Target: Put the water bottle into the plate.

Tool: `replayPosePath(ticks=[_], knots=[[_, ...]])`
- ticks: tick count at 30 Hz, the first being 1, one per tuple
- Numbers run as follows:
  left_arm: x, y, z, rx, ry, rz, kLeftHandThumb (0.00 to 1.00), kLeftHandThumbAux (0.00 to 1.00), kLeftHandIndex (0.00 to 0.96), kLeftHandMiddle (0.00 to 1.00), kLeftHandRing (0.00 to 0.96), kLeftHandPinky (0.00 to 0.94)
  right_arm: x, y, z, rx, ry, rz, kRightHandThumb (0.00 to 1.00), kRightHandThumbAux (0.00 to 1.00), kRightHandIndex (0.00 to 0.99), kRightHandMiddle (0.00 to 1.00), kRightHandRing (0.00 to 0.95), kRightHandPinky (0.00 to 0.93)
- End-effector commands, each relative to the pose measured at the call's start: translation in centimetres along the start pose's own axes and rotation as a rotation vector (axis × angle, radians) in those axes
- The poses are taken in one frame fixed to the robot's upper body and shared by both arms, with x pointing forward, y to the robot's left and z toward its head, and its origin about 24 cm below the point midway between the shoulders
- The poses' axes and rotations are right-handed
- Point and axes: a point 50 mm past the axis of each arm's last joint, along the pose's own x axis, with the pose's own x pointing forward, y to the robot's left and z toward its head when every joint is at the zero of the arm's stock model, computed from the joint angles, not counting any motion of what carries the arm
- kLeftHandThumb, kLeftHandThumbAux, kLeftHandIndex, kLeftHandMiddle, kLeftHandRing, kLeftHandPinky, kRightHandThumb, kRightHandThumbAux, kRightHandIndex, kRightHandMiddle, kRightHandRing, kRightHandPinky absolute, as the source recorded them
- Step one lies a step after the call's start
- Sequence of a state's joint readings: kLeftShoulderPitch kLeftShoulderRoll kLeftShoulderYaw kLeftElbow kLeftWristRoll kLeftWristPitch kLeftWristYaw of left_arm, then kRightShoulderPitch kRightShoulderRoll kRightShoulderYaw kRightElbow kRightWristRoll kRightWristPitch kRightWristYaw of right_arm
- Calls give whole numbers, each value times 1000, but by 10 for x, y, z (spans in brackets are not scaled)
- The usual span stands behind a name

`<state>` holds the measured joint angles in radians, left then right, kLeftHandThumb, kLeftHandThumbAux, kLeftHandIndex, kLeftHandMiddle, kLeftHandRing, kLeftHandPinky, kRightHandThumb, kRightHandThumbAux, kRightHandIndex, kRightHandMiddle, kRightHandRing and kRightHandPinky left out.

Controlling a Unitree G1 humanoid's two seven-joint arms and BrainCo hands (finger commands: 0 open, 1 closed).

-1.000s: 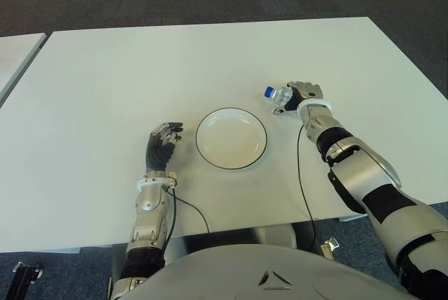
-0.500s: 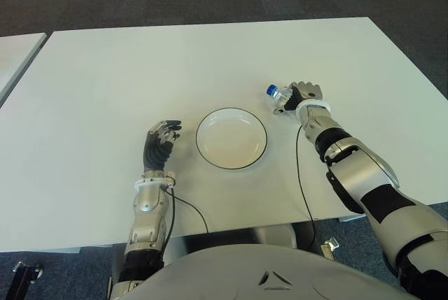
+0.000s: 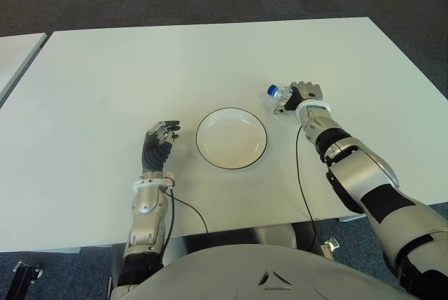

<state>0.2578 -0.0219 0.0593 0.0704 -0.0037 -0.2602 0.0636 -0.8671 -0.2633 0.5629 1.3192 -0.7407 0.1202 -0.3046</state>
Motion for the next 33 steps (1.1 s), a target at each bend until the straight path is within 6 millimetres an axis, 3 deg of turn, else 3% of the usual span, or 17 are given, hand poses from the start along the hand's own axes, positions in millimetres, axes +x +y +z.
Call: replayPosePath(ticks=[1,16,24,33], knots=[[-2,-1,-2,-14,23,-3,703,720,413,344,343,371,-1,1,-3,54,-3,-25,836,688,406,564,776,798],[-1,-2,-1,-5,17,-3,703,720,413,345,342,363,-1,-10,4,221,-70,-149,837,687,409,558,799,800],[0,-2,-1,-13,16,-2,704,719,414,344,340,363,-4,-37,26,335,-237,-325,838,687,409,565,810,810],[1,-3,-1,-9,13,-6,704,720,413,345,344,371,-15,-41,40,337,-447,-365,839,687,410,572,810,794]])
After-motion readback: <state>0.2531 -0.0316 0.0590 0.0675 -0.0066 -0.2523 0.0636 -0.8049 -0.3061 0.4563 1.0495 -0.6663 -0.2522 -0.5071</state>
